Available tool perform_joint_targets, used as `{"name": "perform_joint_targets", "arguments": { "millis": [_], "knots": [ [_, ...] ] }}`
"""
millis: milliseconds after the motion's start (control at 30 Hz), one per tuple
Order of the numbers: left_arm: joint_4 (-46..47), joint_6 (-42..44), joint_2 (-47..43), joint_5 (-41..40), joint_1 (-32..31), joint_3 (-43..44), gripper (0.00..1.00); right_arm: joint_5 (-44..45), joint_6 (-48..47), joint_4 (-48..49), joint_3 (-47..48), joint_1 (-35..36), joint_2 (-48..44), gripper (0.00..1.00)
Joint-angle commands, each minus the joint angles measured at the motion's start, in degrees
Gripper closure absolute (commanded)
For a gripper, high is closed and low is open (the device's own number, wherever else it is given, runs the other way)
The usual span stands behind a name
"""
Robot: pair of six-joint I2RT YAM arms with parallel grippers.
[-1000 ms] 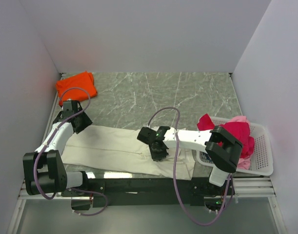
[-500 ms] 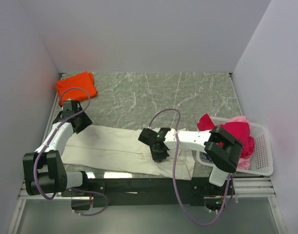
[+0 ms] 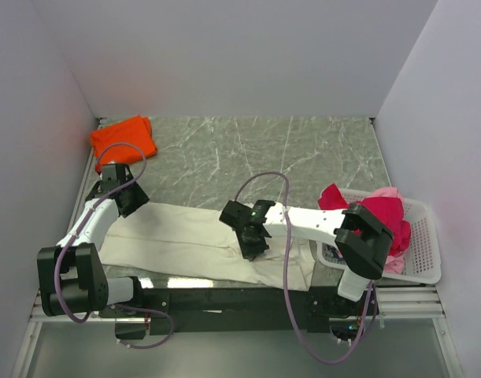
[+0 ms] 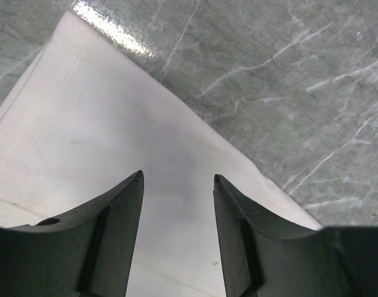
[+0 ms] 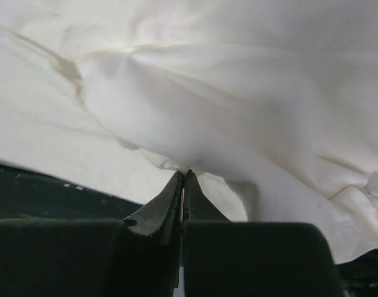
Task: Fold and stack the t-shirts
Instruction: Fold the tshirt
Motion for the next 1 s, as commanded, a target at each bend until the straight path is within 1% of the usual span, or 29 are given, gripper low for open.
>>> {"name": "perform_joint_targets", "arguments": {
  "millis": [0, 133, 300, 533, 933, 967],
  "knots": [
    [1.23, 0.6, -1.36, -0.78, -0.27, -0.18, 0.46, -4.15, -2.22, -3.11, 3.16, -0.18, -2.11, 1.0],
    [1.23, 0.78, -1.36, -0.95, -0.18, -0.26, 0.46, -6.35, -2.67, -3.73, 4.21, -0.18, -2.37, 1.0],
    [1.32, 0.78, -1.1, -0.78, -0.27, -0.35, 0.46, -11.62, -3.98, -4.7, 5.79, 0.0, -2.2, 1.0],
    [1.4, 0.87, -0.92, -0.78, -0.26, -0.53, 0.46, -15.49, -4.43, -6.1, 6.94, 0.18, -0.97, 1.0],
    [1.58, 1.04, -0.31, -0.51, -0.18, -0.53, 0.46, -17.86, -4.34, -6.01, 9.05, 0.62, 3.42, 1.0],
    [1.58, 1.04, -0.3, -0.43, -0.18, -0.53, 0.46, -17.6, -4.34, -6.19, 9.4, 0.7, 3.51, 0.94]
  ]
}}
